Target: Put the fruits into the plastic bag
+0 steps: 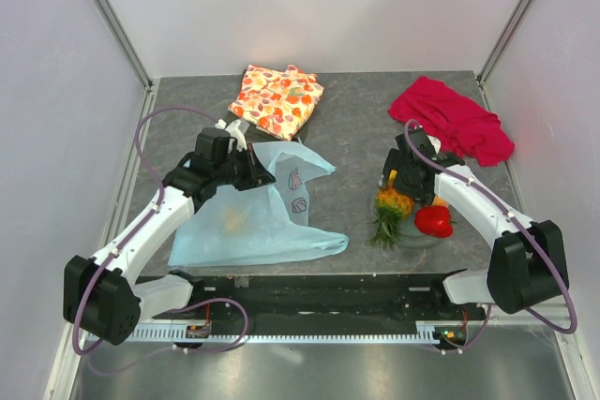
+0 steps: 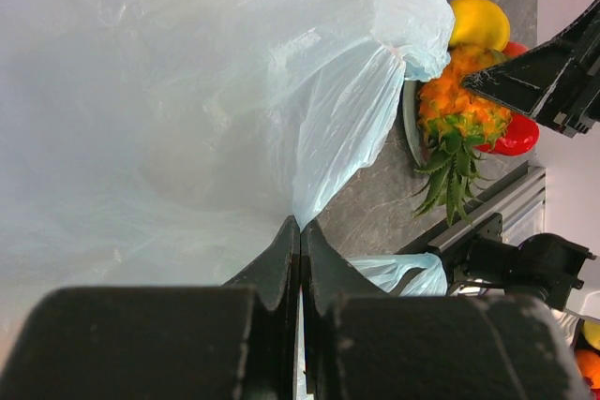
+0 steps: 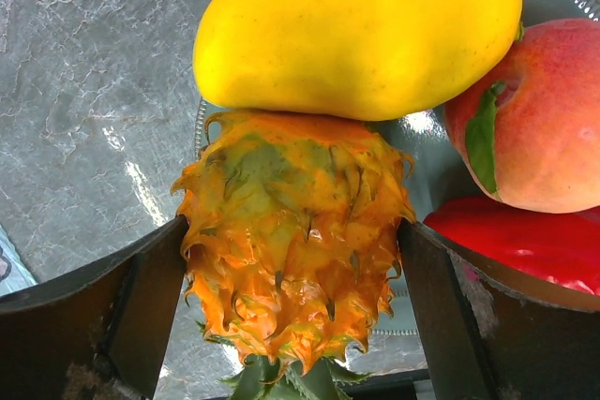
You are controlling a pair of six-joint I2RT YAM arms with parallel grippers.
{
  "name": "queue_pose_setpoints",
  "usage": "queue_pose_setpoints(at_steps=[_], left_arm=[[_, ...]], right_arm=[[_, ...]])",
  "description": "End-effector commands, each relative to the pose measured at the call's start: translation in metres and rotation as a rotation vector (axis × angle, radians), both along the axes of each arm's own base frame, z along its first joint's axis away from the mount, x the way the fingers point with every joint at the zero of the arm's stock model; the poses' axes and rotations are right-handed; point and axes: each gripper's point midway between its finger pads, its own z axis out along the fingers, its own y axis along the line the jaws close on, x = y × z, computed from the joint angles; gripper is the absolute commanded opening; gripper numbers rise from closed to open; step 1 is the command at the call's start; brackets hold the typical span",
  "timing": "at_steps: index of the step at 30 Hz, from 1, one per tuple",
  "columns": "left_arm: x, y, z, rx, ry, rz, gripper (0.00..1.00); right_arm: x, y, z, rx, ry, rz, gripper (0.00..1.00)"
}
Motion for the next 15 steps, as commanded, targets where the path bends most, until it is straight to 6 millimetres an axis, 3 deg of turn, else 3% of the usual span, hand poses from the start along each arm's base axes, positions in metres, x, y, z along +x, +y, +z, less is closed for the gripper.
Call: queue_pose_setpoints(at_steps=[1, 5, 15], left_arm=[[0.003, -0.007, 0.006, -0.047, -0.006, -0.007, 0.02], [0.005, -0.007, 0.006, -0.046, -0.007, -0.008, 0.02], [0.006, -0.009, 0.004, -0.048, 0.002, -0.016, 0.02]], right_arm=[[-0.010, -0.005, -0.021, -0.030, 0.071, 0.012, 0.98], [-0.014, -0.004, -0.022, -0.030, 0.090, 0.025, 0.92], [-0.021, -0.006, -0.007, -0.042, 0.106, 0.048, 0.33]])
